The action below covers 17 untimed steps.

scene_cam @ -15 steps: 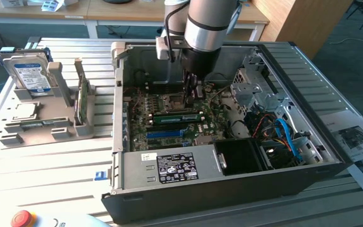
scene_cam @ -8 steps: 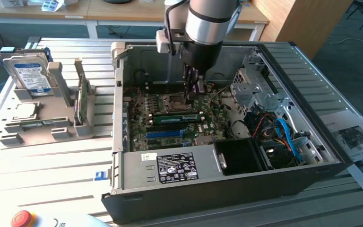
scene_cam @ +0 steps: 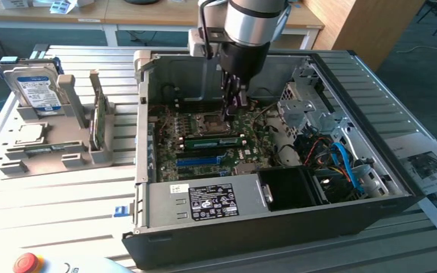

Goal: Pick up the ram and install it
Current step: 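Insert the ram into the slot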

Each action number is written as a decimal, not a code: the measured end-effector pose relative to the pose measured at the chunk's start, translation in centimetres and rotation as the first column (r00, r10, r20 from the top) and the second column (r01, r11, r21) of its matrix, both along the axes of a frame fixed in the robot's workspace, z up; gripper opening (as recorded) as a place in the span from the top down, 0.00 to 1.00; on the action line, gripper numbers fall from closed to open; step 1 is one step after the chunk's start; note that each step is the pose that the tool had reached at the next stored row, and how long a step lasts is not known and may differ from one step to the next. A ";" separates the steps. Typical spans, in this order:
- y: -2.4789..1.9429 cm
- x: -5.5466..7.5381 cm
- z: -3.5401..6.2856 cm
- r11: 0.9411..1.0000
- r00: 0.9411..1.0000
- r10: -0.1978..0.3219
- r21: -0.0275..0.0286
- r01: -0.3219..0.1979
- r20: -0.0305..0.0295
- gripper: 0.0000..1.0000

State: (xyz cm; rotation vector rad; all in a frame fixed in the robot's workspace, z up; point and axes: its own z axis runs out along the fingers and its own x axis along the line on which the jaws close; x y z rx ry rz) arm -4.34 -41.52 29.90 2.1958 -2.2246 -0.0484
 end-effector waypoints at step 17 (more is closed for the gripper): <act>0.00 0.0 3.87 1.000 1.000 0.000 -0.007 0.000 0.000 0.75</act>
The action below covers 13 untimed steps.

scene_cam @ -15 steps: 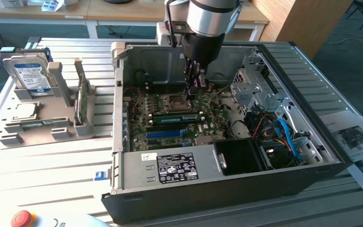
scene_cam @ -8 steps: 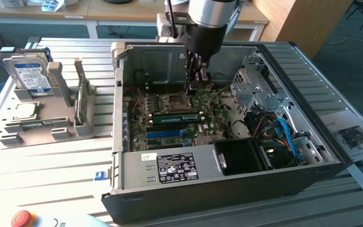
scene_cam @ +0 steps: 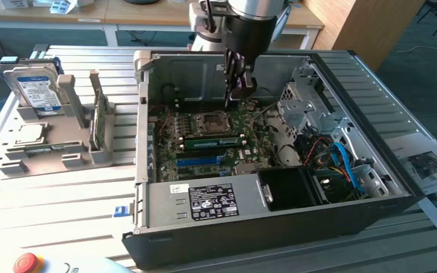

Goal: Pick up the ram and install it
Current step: 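Insert the ram into the slot, then press down the ram until it locks into place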

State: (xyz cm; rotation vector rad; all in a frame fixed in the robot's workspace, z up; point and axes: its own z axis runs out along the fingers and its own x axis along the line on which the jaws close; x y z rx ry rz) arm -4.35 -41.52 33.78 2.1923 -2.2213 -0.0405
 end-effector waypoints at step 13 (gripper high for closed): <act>0.00 0.0 0.07 1.000 1.000 0.000 0.000 0.000 0.000 0.75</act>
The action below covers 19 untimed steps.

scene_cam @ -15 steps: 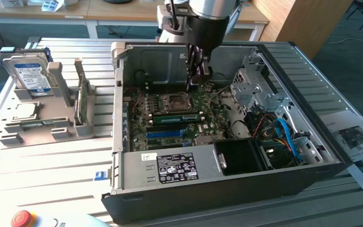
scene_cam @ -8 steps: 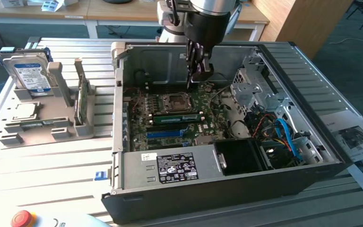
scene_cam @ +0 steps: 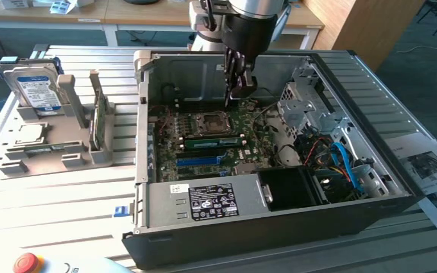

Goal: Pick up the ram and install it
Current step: 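Press down the ram until it locks into place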

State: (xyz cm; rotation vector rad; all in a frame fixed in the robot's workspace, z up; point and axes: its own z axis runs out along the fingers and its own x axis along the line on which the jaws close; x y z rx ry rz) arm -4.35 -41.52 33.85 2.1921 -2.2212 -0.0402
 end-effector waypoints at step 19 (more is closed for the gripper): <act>0.00 0.8 0.00 1.000 1.000 0.000 0.000 0.000 0.000 0.89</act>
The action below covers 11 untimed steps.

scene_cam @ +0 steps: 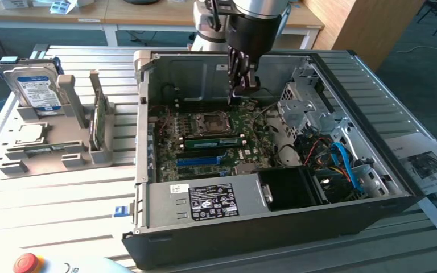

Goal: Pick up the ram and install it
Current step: 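Press down the ram until it locks into place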

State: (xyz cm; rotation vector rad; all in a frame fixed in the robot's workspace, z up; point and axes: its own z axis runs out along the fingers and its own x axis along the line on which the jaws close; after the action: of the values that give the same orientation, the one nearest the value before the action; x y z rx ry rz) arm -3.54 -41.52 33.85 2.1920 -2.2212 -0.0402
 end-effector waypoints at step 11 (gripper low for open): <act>-0.02 2.4 0.00 1.000 1.000 0.000 0.000 0.000 0.000 0.89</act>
State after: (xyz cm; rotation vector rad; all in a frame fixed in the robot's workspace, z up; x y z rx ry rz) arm -1.12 -41.55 33.85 2.1920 -2.2212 -0.0401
